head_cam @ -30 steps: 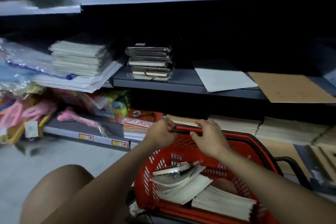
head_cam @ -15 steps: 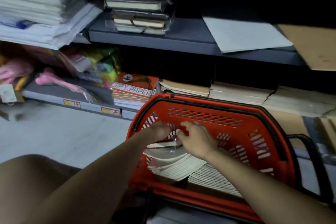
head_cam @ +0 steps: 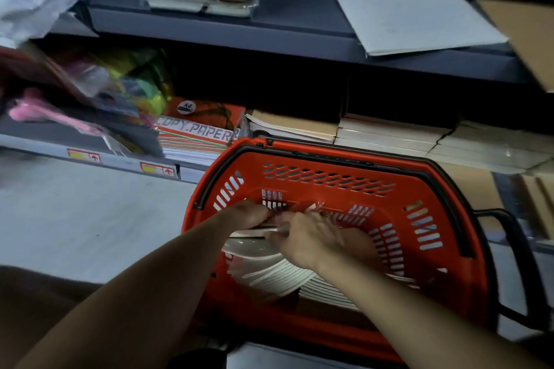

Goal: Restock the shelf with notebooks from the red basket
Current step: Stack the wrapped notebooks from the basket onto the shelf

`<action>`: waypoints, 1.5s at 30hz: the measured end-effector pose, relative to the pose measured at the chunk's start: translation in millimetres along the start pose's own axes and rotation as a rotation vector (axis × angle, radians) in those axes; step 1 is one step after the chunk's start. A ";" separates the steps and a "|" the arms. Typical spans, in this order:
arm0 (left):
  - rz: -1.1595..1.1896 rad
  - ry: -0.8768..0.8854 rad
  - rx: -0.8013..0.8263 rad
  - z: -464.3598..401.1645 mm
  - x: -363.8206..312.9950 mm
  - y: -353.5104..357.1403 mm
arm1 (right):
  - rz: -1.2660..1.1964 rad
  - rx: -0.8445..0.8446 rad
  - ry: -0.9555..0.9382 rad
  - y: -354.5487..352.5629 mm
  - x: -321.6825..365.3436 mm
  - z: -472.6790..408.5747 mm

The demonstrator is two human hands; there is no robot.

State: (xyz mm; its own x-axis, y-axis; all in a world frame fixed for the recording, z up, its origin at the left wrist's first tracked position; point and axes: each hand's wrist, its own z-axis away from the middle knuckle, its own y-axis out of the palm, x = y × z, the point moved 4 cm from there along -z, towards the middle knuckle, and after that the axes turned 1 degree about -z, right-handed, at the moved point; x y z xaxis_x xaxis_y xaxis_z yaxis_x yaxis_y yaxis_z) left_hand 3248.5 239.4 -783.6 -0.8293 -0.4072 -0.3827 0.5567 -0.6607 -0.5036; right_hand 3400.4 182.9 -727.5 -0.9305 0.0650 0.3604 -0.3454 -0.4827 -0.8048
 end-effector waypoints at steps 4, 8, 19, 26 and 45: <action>0.028 -0.001 0.004 5.9 -0.9 -3.5 | -0.039 0.008 -0.021 -2.4 -1.4 0.5; 0.134 -0.042 0.026 15.2 3.5 -6.0 | -0.066 0.028 -0.008 -2.0 -6.7 -1.1; 0.374 -0.085 -0.051 51.9 -0.7 -25.6 | -0.188 -0.060 0.036 -16.8 -15.0 8.1; 0.360 -0.083 -0.119 80.9 -8.8 -32.6 | -0.209 -0.157 0.001 -35.1 -7.8 25.8; 0.869 0.242 -0.218 206.3 -25.2 -80.2 | -0.299 -0.413 -0.220 -127.0 18.9 112.3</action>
State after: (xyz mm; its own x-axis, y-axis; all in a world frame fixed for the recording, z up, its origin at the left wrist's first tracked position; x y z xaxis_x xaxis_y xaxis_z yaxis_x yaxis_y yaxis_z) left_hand 3214.9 172.6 -573.8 -0.0972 -0.5445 -0.8331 0.9952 -0.0416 -0.0889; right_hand 3440.4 147.4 -565.4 -0.7528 -0.0589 0.6556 -0.6505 -0.0857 -0.7547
